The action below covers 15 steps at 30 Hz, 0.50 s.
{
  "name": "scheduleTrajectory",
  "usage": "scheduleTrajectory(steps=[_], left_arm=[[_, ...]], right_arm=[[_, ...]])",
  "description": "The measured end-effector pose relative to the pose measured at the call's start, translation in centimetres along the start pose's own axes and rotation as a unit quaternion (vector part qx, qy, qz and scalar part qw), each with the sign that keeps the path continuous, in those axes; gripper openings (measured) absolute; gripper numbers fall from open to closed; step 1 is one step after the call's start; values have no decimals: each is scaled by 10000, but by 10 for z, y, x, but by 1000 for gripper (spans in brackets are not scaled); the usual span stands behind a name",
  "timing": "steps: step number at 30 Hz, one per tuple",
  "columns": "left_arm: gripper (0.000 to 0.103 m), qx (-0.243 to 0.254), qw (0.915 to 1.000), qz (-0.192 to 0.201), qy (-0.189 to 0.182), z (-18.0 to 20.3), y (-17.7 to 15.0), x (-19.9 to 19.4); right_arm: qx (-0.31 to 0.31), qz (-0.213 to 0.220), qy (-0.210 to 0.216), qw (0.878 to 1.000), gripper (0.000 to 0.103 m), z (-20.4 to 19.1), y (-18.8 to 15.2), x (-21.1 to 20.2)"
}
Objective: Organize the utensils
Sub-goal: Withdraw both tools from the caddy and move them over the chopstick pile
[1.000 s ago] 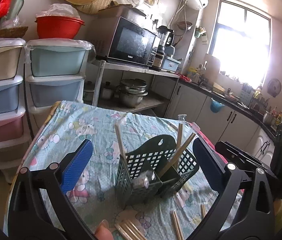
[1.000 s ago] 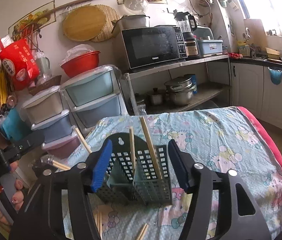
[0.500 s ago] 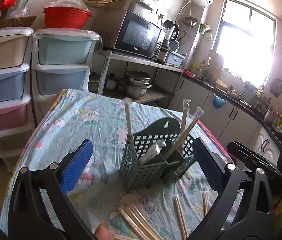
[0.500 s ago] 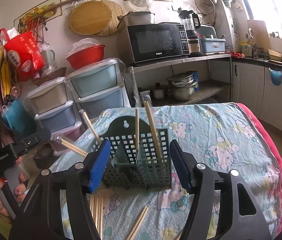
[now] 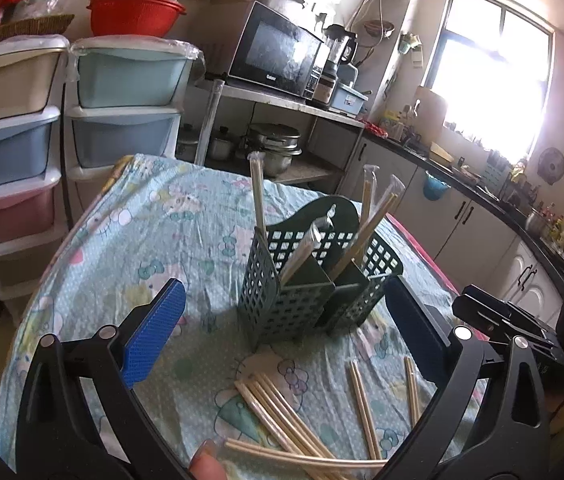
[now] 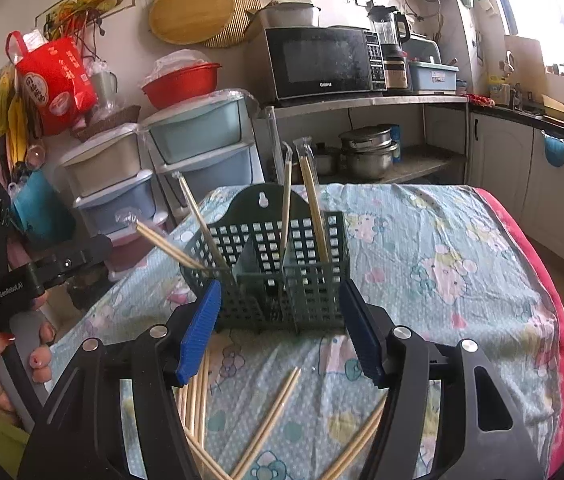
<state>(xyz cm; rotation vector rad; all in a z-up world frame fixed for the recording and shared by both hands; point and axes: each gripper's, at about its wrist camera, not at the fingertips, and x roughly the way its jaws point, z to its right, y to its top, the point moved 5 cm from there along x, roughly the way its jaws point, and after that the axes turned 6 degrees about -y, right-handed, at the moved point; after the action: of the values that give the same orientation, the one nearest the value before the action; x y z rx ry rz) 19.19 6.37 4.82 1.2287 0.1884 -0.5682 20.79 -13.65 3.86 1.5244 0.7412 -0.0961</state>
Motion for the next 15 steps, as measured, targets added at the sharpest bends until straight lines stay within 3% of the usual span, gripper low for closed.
scheduleTrajectory(steps=[5,15], left_arm=[[92,-30,9999,-85,-48,-1,-9,0],[92,-111,9995,-300,6,-6,-27,1]], right_arm=[[-36,-138,-43,9999,65,-1,-11,-1],[-94,-380,-7,9992,65,-4,-29,3]])
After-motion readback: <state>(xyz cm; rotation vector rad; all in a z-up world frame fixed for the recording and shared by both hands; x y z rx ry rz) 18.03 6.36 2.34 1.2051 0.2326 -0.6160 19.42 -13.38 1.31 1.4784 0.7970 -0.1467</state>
